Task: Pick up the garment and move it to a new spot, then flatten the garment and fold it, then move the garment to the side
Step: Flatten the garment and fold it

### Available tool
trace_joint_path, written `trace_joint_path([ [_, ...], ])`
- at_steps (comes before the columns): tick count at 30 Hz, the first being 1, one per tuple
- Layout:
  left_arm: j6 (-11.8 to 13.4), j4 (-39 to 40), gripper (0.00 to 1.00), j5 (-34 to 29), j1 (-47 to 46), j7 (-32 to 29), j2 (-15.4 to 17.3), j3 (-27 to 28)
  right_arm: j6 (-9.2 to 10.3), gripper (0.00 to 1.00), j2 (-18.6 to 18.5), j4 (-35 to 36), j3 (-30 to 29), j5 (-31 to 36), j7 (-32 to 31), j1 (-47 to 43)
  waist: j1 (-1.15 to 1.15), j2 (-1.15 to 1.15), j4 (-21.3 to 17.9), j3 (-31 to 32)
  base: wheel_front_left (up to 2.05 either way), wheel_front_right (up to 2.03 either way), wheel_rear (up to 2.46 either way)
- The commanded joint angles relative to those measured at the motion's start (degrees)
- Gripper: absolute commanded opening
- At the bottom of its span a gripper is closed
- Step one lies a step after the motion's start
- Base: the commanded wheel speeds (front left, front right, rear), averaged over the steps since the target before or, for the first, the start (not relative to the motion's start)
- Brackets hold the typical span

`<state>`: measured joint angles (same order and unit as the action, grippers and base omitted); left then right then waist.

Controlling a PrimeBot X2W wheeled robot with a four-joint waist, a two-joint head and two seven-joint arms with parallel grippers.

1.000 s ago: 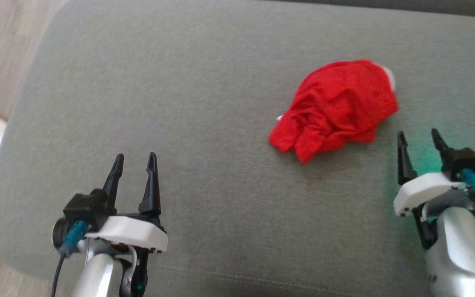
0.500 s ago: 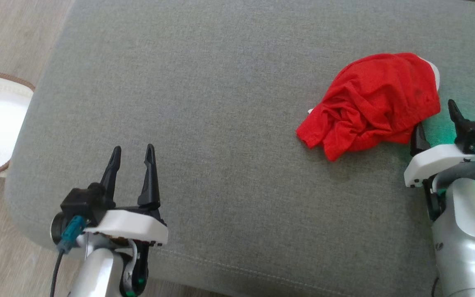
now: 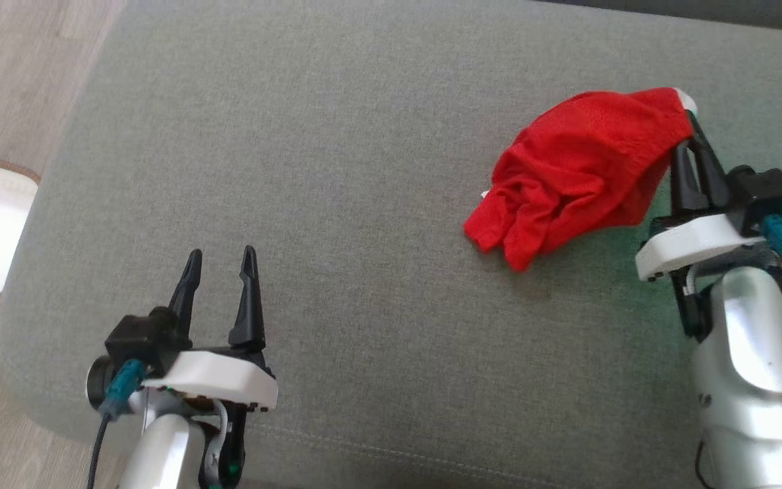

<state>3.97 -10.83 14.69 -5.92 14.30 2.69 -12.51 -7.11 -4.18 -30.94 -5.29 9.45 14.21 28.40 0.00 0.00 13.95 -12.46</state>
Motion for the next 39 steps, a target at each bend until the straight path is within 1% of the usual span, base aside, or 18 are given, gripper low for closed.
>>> trace_joint_path([
  [1,-0.2,1.5,1.00,-0.3,-0.5,0.7,0.2,1.5,-0.37,0.00,0.9,2.4,1.8,-0.5,0.8,0.3,0.00,0.00,-0.2,0.5,0.00,0.00,0.00],
  [5,-0.3,1.0,1.00,-0.5,-0.1,0.7,0.2,1.2,-0.37,0.00,1.0,7.9,5.6,-2.3,0.8,-1.1,0.00,0.00,-0.3,1.9,0.00,0.00,0.00],
  [6,-0.4,0.8,1.00,-0.5,0.1,0.7,0.2,1.2,-0.37,0.00,1.1,10.7,7.9,-3.4,0.8,-2.0,0.00,0.00,-0.2,2.5,0.00,0.00,0.00],
  [10,-0.6,0.6,1.00,-0.7,0.4,0.7,0.2,1.5,-0.37,0.00,1.2,14.5,13.1,-5.9,0.8,-3.2,0.00,0.00,-0.1,3.5,0.00,0.00,0.00],
  [17,-0.9,0.1,1.00,-0.5,0.5,0.7,0.2,1.3,-0.37,0.00,1.2,14.7,22.2,-9.0,0.8,1.2,0.00,0.00,1.4,5.1,0.00,0.00,0.00],
  [22,-0.6,0.3,1.00,-0.3,0.8,0.7,0.2,1.6,-0.37,0.00,1.3,15.6,27.2,-11.4,0.8,5.0,0.00,0.00,2.4,5.5,0.00,0.00,0.00],
  [27,-0.4,0.6,1.00,-0.3,0.9,0.7,0.2,2.2,-0.37,0.00,1.2,15.5,33.5,-14.2,0.2,5.5,0.00,0.00,2.6,5.2,0.00,0.00,0.00],
  [29,-0.3,0.9,1.00,-0.2,0.8,0.7,0.2,2.3,-0.37,0.00,0.1,14.8,36.5,-15.2,-0.8,4.6,0.00,0.00,2.2,4.9,0.00,0.00,0.00],
  [33,-0.1,1.3,1.00,0.1,0.7,0.7,0.2,2.1,-0.37,0.00,-3.7,13.1,41.3,-17.6,-2.1,1.3,0.00,0.00,1.3,4.3,0.00,0.00,0.00],
  [36,0.0,1.5,1.00,0.1,0.6,0.7,0.2,2.2,-0.37,0.00,-6.8,11.7,42.7,-18.8,-2.6,-1.9,0.00,0.00,0.2,3.9,0.00,0.00,0.00],
  [39,0.1,1.6,1.00,0.0,0.5,0.7,0.2,2.4,-0.37,0.00,-9.2,10.6,42.5,-19.3,-2.8,-4.9,0.00,0.00,-1.0,3.7,0.00,0.00,0.00],
])
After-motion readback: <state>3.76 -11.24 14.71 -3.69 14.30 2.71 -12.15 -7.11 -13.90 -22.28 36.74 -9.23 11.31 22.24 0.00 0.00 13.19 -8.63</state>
